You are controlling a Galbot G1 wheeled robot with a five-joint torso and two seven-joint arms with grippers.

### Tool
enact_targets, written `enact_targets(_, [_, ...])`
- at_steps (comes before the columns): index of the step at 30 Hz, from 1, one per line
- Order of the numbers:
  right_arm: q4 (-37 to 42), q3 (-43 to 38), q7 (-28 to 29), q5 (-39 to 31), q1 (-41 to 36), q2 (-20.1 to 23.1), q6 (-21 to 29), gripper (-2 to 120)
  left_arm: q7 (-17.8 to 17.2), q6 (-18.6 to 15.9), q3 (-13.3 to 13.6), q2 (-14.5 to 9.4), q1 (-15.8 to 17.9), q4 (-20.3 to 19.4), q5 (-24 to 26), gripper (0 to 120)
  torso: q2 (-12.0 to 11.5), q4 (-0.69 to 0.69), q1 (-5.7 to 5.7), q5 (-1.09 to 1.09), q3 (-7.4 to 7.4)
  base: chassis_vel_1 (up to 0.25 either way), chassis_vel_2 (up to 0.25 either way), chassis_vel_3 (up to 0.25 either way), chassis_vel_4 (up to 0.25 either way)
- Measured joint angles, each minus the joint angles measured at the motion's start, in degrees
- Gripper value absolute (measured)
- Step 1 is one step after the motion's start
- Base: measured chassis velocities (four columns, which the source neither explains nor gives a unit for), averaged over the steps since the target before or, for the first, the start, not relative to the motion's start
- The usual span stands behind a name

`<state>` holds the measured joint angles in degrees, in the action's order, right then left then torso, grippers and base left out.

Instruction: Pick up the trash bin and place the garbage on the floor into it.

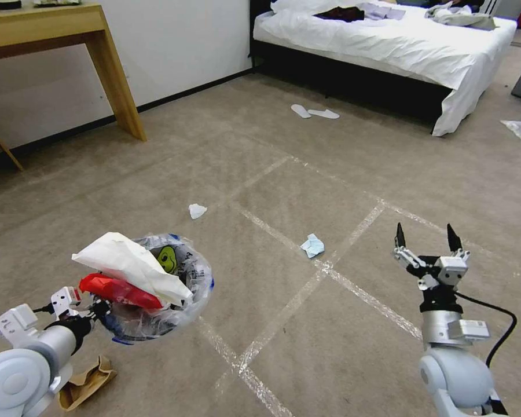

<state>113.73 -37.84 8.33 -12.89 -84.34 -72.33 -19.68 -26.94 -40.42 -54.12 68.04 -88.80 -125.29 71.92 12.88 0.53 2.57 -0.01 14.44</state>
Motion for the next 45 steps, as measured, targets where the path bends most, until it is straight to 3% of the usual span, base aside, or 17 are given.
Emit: enact_targets(45, [1.8,3.6,-3.0,-4.9,1.4,0.7,3.7,100,0.3,0.2,-0.7,-0.3,-0.4,-0.1,0.0,0,0.0,0.0,0.01,0.01,0.0,-0.061,0.06,0.062,-0.062])
